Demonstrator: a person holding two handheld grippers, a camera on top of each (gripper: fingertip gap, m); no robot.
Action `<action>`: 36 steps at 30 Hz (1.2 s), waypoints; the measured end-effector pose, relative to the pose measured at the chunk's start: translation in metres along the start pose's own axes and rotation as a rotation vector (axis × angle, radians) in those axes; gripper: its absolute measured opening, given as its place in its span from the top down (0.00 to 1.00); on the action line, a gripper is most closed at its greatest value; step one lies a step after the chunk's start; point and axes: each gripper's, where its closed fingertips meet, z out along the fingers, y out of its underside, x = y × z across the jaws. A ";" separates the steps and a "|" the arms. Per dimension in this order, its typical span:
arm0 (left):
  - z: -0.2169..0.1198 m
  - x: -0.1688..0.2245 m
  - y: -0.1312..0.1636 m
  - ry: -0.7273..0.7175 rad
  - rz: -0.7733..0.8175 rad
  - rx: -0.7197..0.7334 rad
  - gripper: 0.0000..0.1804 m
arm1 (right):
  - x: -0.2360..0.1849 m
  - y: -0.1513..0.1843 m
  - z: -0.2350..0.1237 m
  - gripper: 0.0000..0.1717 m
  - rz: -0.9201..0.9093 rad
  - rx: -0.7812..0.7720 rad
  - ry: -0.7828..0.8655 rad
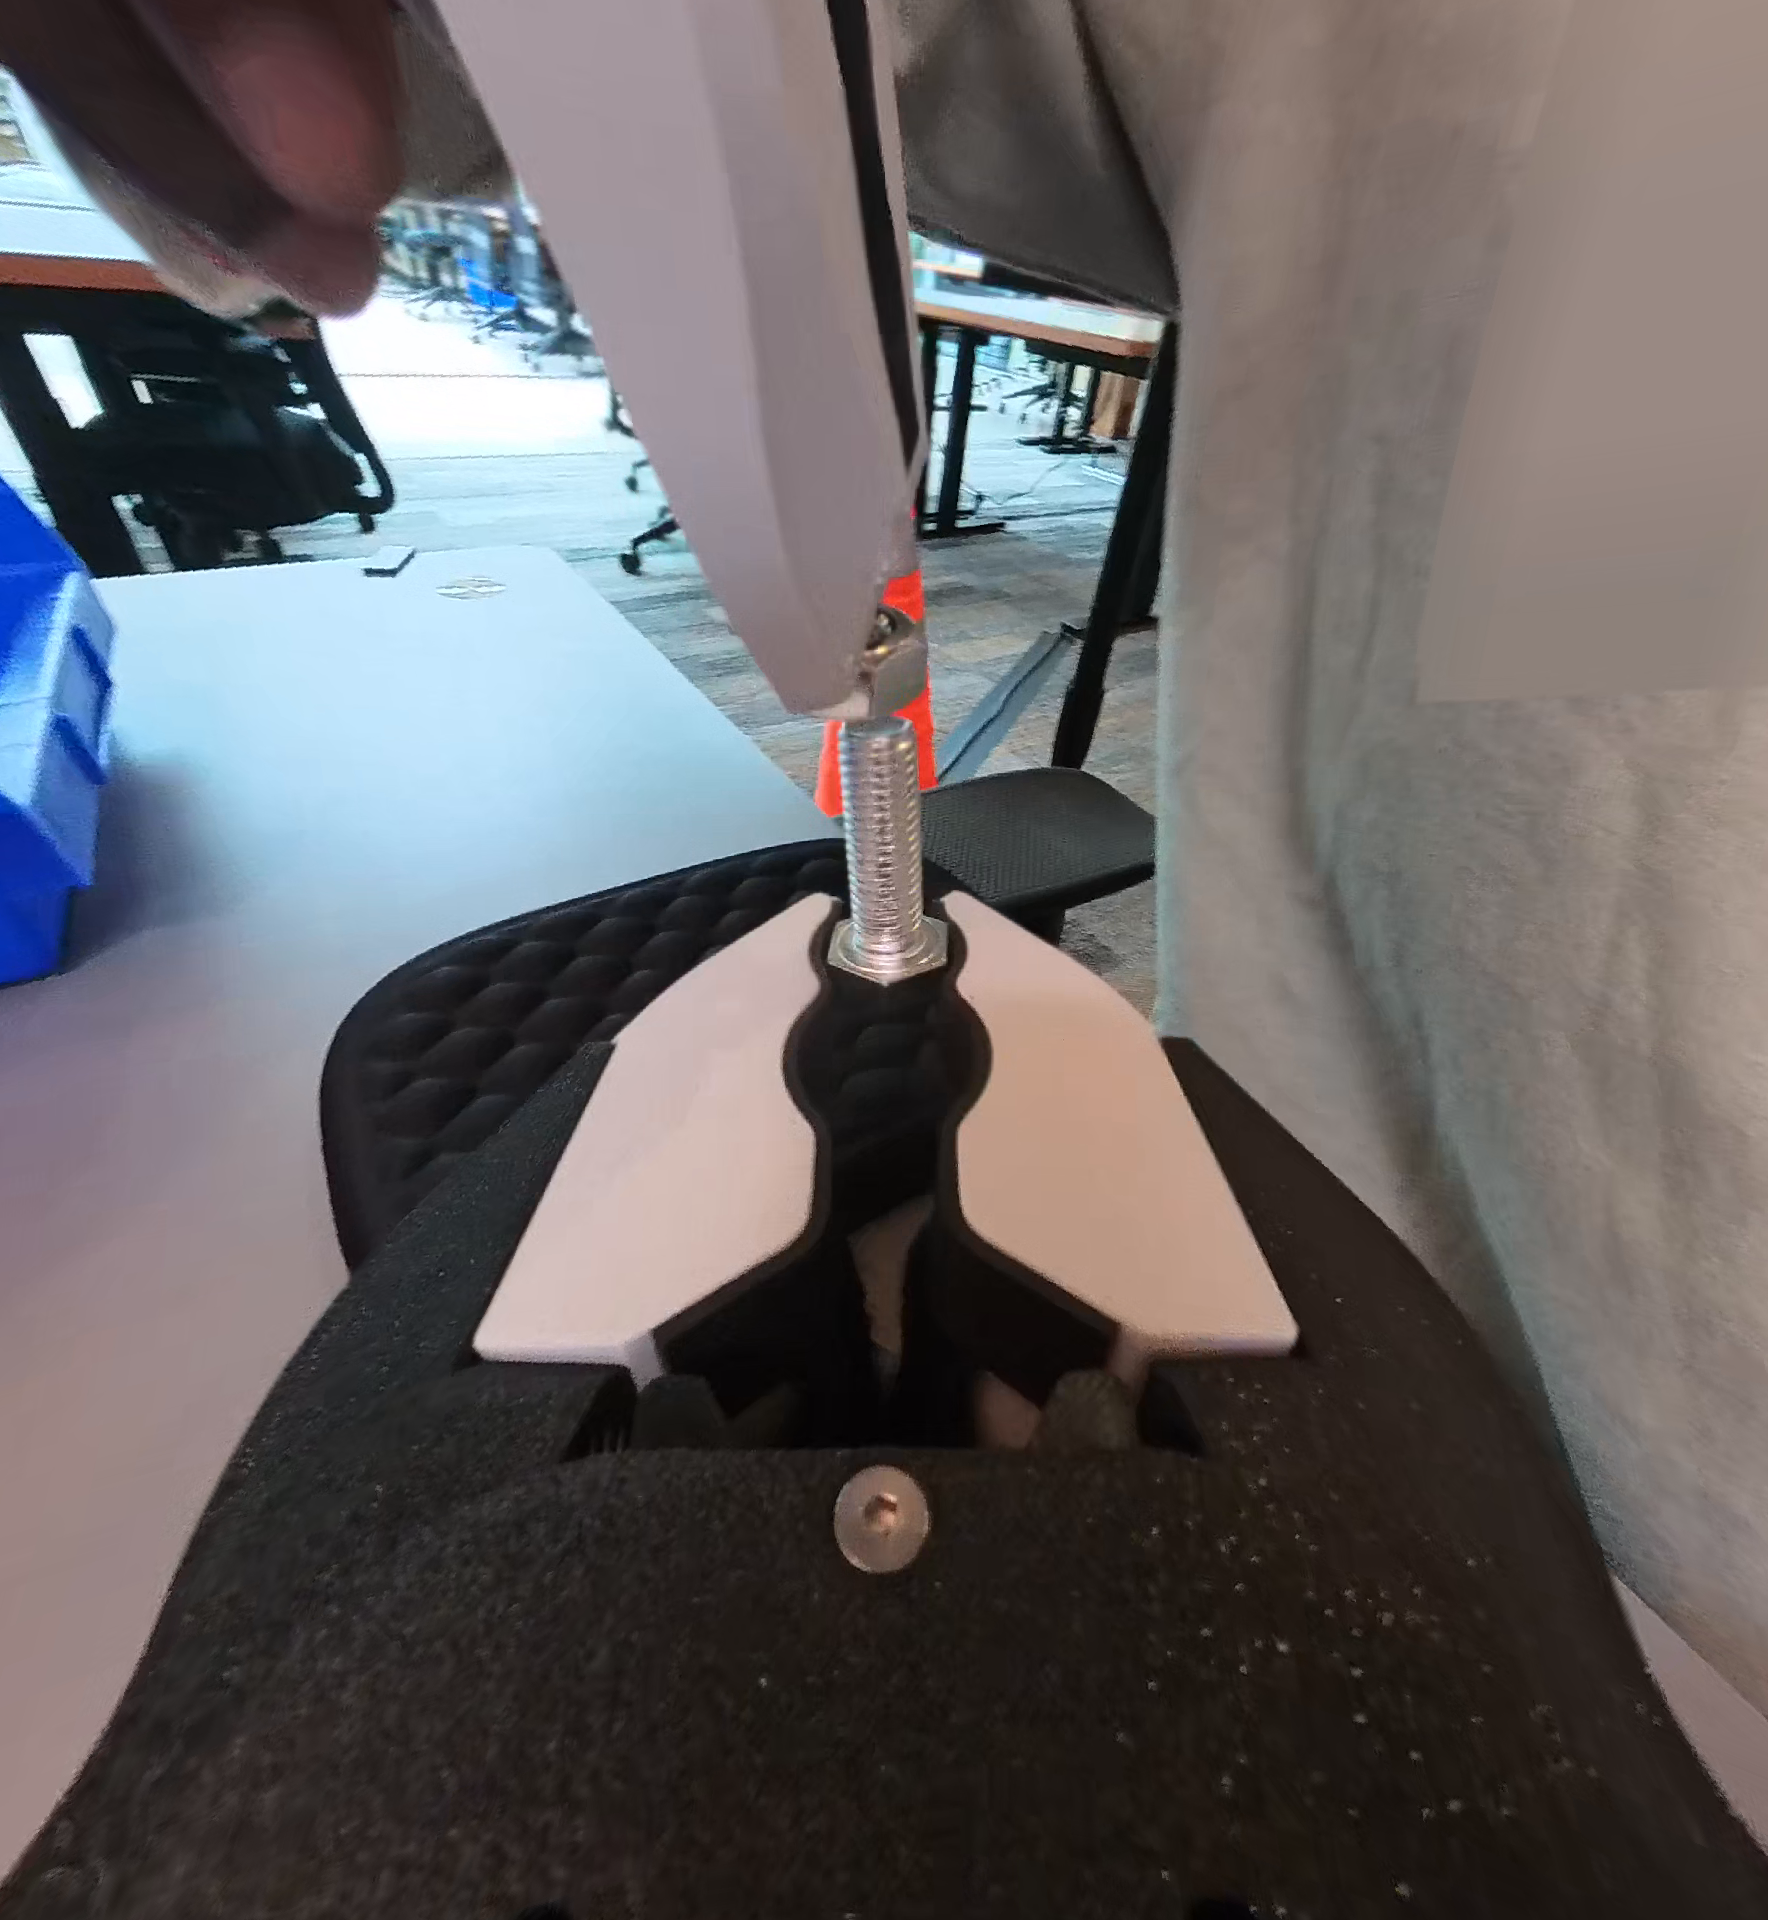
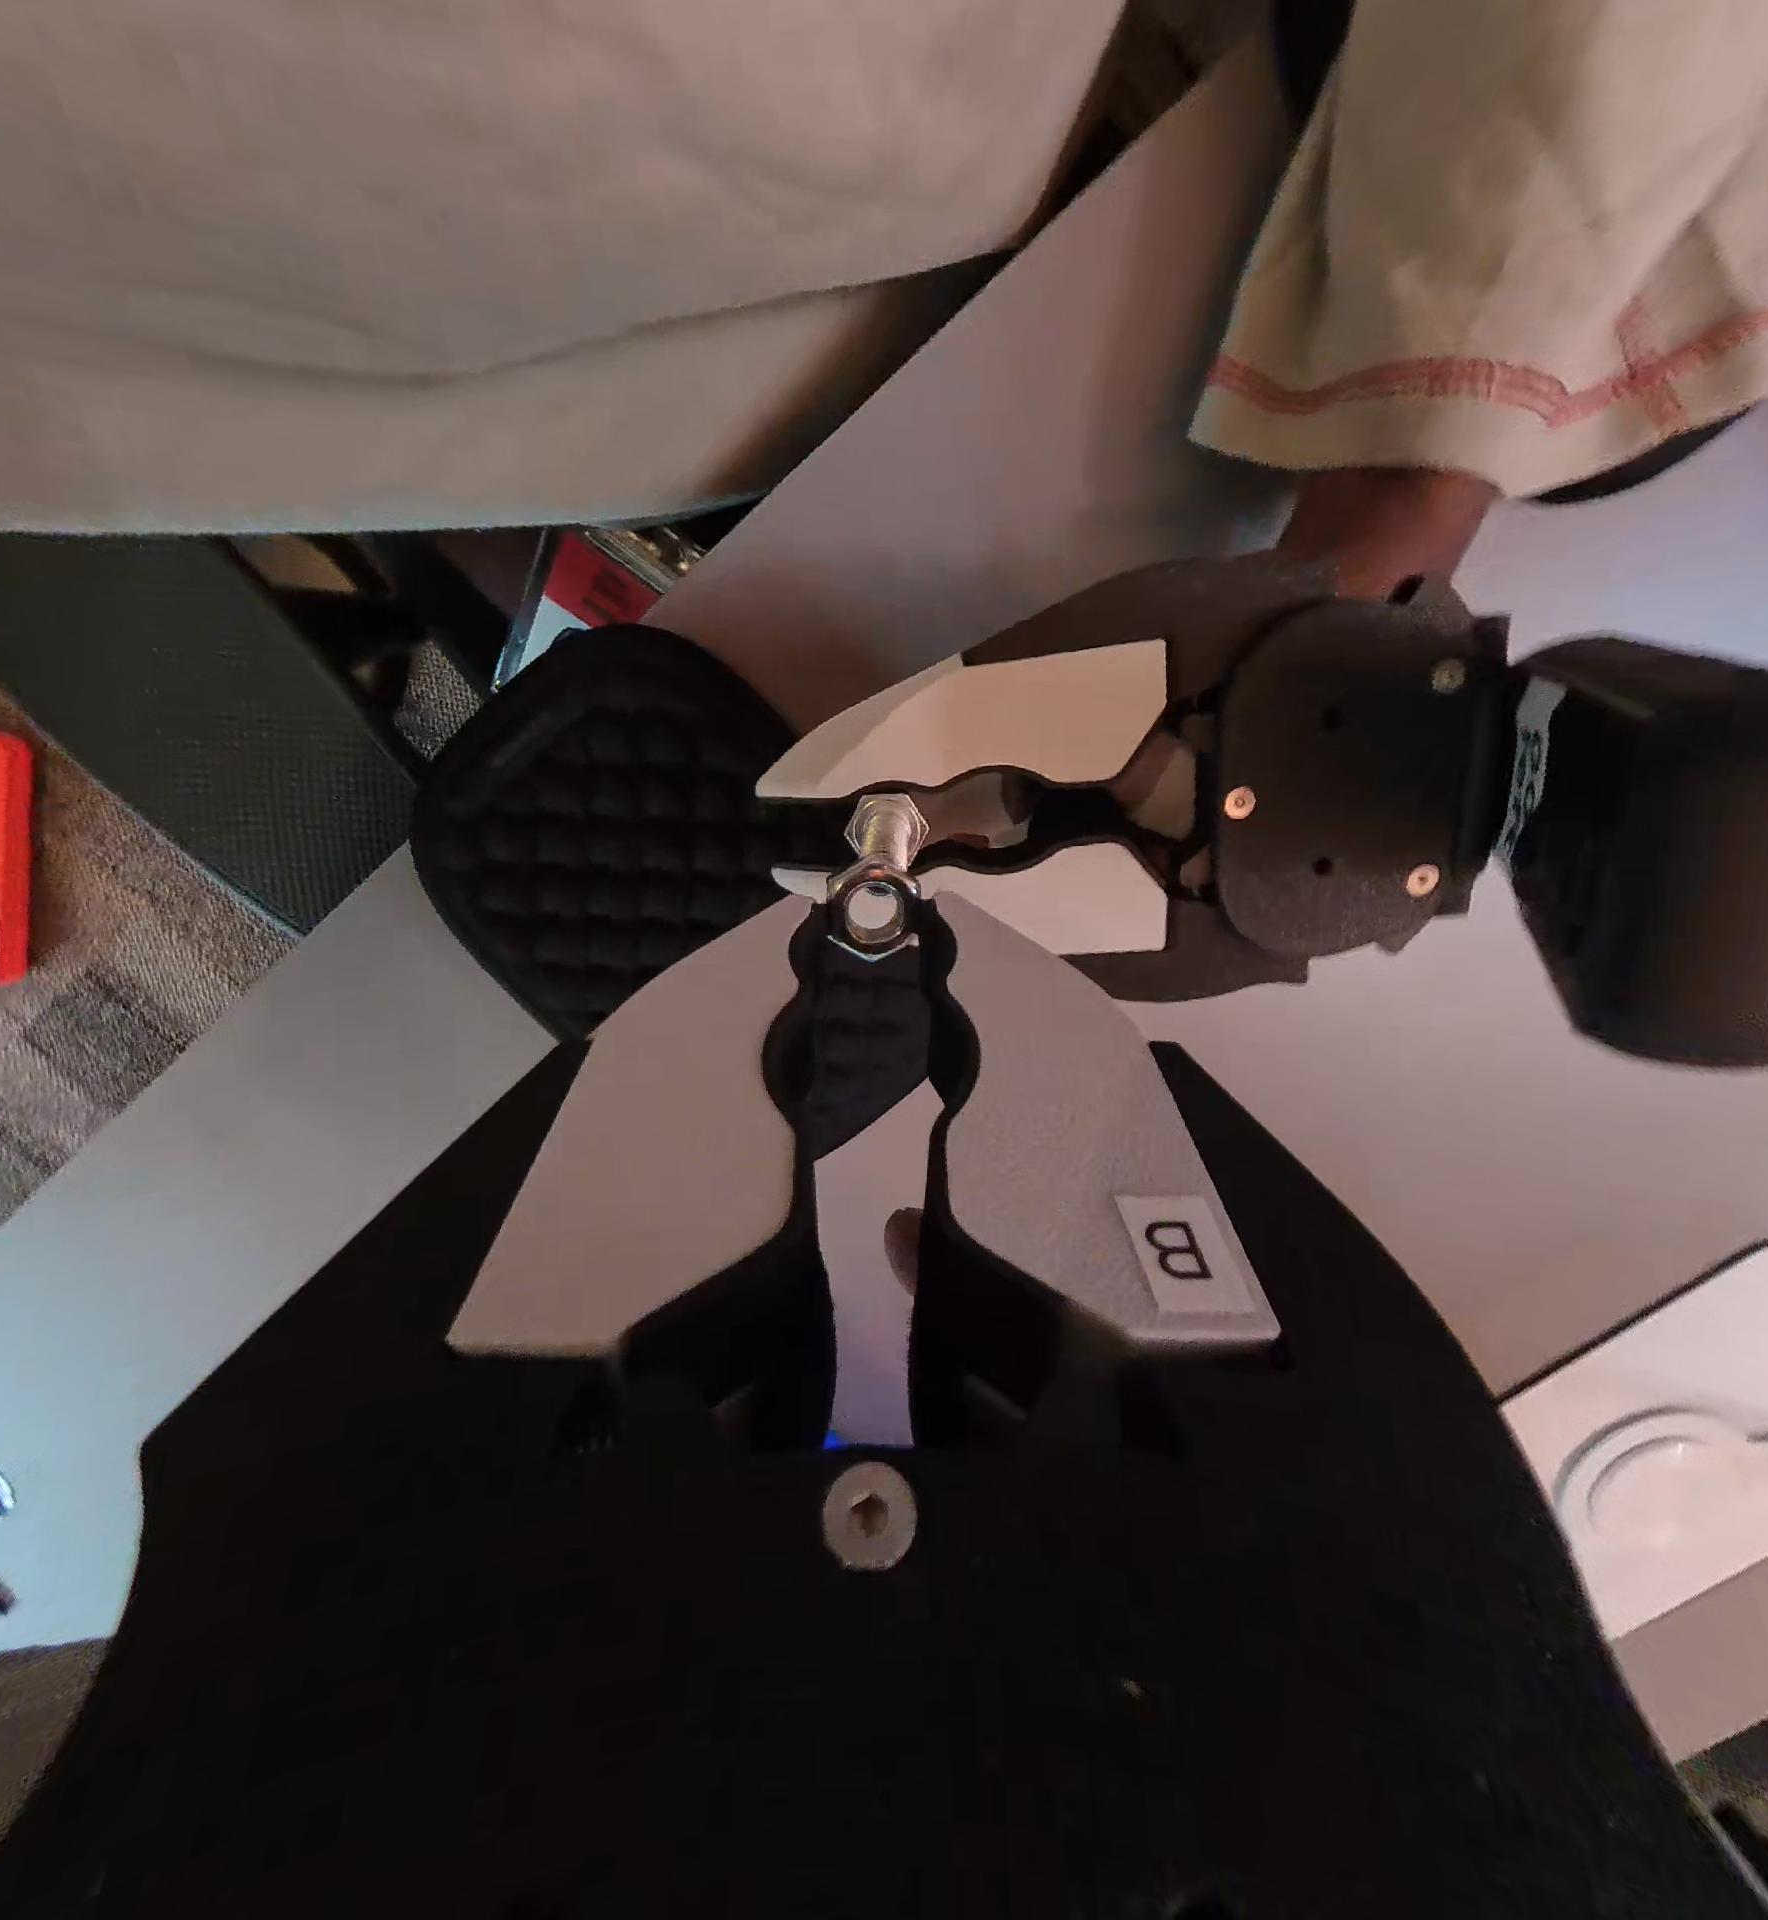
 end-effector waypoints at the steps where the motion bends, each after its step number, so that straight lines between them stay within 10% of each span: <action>1: 0.000 0.003 0.000 0.022 0.003 0.002 0.92 | 0.001 -0.003 0.000 0.90 -0.025 0.005 -0.009; 21: -0.006 0.018 -0.005 0.136 0.047 0.045 0.92 | 0.007 -0.021 0.007 0.90 -0.220 0.026 -0.111; 36: -0.007 -0.034 0.002 -0.277 -0.039 -0.009 0.92 | 0.010 0.021 0.004 0.91 0.527 -0.089 0.044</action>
